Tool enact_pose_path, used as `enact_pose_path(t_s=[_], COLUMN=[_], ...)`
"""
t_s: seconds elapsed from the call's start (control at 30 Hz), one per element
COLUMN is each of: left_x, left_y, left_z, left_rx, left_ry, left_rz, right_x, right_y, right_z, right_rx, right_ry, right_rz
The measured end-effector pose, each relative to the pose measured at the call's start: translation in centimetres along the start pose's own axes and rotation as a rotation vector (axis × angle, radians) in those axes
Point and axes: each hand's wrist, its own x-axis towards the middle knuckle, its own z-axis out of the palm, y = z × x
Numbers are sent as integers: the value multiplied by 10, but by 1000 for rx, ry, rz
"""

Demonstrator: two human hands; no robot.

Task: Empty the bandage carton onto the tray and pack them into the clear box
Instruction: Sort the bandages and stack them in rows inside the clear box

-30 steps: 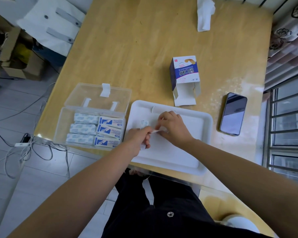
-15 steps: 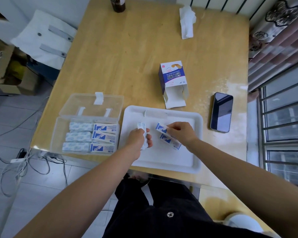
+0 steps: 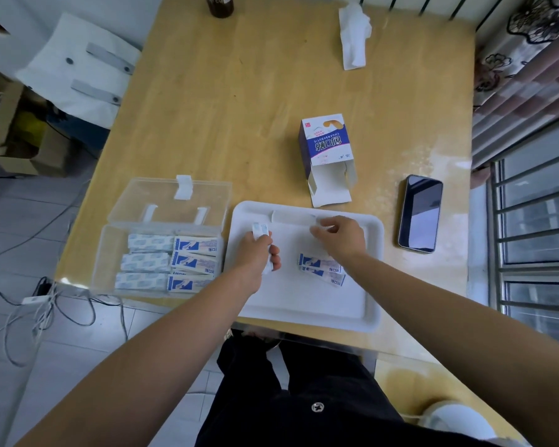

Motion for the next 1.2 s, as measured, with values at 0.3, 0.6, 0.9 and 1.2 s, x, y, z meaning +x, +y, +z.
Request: enact_pose_path(t_s=[0.3, 0.6, 0.9, 1.2], left_x=[21, 8, 6, -17], left_y=[13, 26, 10, 4], left_z=[6, 10, 1, -7], left_rx=[-3, -164, 139, 331], left_ry=[3, -9, -47, -111], left_rz=[32, -111, 117, 200], right_x=[-3, 0, -15, -17], right_y=[-20, -15, 1, 7], right_z=[20, 17, 9, -12], right_rx=[738, 475, 343, 71], right_ry=[-192, -238, -196, -313], right_rz=[317, -41, -169, -86])
